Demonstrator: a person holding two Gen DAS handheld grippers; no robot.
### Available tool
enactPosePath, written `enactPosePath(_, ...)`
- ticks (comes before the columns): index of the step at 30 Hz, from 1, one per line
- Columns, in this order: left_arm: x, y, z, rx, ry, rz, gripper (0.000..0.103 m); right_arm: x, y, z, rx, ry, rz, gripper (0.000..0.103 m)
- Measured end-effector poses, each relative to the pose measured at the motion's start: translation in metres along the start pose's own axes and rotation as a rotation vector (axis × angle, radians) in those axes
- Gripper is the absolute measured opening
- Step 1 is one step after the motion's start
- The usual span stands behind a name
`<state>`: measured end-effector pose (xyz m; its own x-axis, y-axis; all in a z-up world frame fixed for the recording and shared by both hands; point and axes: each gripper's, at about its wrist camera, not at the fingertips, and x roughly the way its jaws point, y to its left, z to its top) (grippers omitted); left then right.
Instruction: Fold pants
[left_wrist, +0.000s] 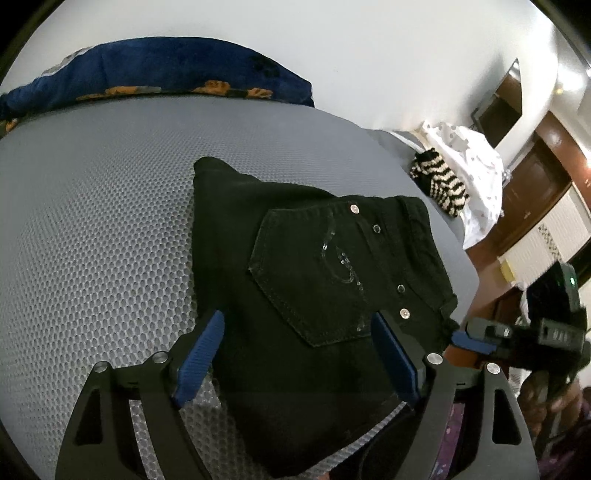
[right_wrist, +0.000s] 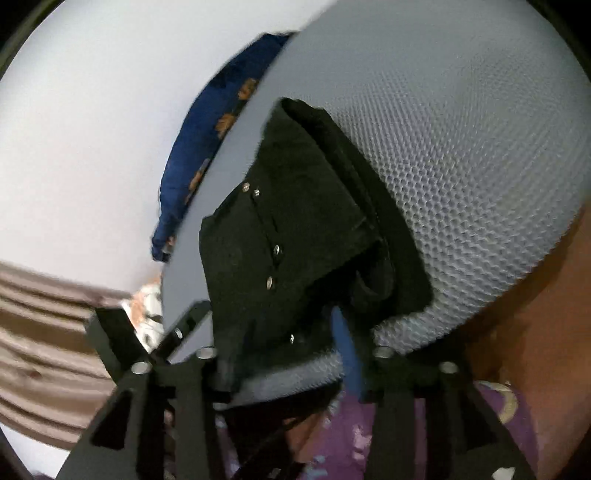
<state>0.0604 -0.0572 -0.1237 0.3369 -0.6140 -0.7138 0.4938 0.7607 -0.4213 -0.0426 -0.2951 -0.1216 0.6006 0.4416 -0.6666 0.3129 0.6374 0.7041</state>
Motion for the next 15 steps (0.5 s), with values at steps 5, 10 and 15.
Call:
enactPosePath(5,0.001,-0.001,-0.001,0.007,0.003,0.010,0.082,0.005,-0.011,0.015,-0.010,-0.047,0.002,0.044)
enactPosePath(10,0.000,-0.002,-0.003,0.006,-0.002,0.012,0.082,0.012,0.000,0.016,-0.044,-0.077,-0.023,0.064)
enactPosePath(15,0.001,-0.001,-0.003,-0.021,-0.002,0.010,0.082,0.013,-0.005,0.025,-0.039,-0.102,0.019,0.018)
